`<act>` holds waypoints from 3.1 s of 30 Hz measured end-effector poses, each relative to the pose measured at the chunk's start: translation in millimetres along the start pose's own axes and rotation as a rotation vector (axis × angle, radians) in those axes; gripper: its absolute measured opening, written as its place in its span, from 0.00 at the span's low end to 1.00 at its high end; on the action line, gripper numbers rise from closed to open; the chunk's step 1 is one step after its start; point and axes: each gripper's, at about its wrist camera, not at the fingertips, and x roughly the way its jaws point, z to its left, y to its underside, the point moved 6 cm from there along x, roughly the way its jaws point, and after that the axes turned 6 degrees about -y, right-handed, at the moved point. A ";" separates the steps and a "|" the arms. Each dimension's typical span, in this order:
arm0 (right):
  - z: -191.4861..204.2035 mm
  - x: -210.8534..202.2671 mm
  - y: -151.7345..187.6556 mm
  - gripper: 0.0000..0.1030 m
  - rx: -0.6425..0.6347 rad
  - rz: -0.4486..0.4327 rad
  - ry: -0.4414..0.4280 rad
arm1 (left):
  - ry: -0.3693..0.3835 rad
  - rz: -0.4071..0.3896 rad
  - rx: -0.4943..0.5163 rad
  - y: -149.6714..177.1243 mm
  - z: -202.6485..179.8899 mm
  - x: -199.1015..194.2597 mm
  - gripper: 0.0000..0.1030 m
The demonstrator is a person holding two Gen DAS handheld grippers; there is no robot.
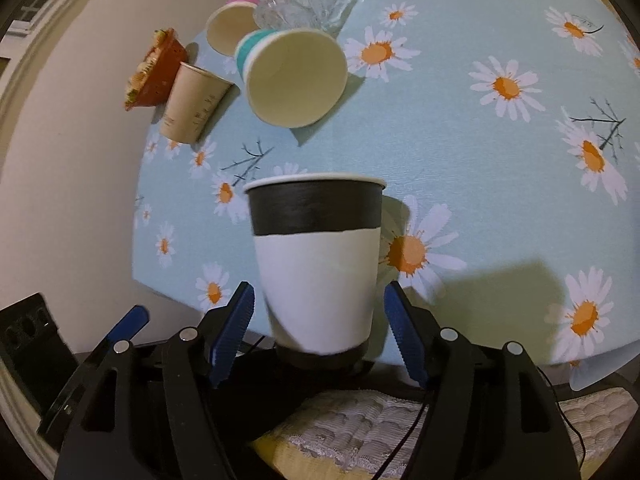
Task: Flip cup upright
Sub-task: 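Close the right gripper on the black-banded cup and lift it upright, then pass the cup from the right gripper into the left gripper, then carry the cup with the left gripper and rotate it mouth up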
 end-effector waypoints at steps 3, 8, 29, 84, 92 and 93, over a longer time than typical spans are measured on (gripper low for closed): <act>-0.6 -16.2 4.2 0.65 -0.003 -0.021 -0.026 | -0.016 0.007 0.009 -2.2 -4.6 3.1 0.94; -8.0 -48.7 16.7 0.65 -0.016 -0.080 -0.057 | -0.040 0.048 0.010 -6.6 -17.5 19.3 0.93; -50.7 -76.9 71.5 0.65 -0.023 -0.280 -0.133 | -0.295 0.228 0.101 -19.9 -54.9 119.5 0.79; -43.3 -92.2 69.0 0.71 -0.126 -0.398 -0.163 | -0.482 -0.609 0.349 -11.4 -68.3 34.8 0.62; -49.9 -85.7 63.9 0.72 -0.084 -0.375 -0.184 | -0.484 -0.787 0.401 -1.0 -66.8 40.7 0.62; -50.3 -84.9 63.3 0.72 -0.079 -0.372 -0.187 | -0.485 -0.798 0.409 0.7 -66.3 42.4 0.62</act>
